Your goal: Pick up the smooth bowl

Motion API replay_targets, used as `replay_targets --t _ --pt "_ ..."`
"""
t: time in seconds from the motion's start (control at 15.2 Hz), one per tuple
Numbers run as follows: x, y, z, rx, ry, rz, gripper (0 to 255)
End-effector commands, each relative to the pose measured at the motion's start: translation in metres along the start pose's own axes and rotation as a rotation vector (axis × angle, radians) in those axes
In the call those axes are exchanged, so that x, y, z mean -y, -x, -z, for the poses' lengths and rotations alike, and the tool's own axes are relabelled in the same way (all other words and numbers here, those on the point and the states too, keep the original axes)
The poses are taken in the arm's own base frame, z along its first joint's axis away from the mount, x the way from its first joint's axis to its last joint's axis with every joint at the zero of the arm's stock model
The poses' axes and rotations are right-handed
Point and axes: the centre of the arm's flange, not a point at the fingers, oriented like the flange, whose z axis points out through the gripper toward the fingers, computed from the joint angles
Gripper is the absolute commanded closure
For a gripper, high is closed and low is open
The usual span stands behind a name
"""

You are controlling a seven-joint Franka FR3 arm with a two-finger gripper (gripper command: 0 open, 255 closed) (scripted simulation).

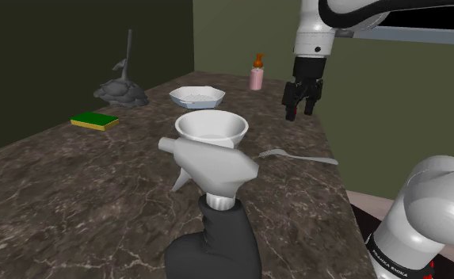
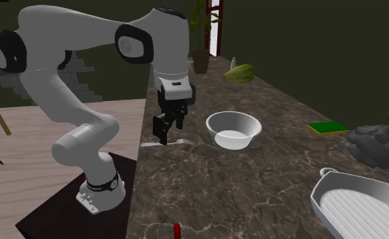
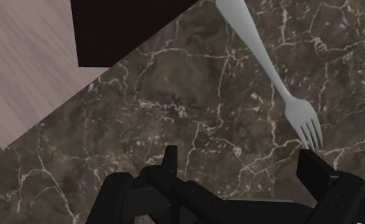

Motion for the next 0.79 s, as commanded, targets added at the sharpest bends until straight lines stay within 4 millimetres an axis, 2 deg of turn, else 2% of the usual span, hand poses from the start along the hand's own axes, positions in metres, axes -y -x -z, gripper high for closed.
replay_targets --t 0.0,0.73 --pt "0.010 -0.020 -0.003 -0.015 -0.044 0.010 0" --pt "0.058 -0.128 -0.008 -0.086 -0.279 0.068 0"
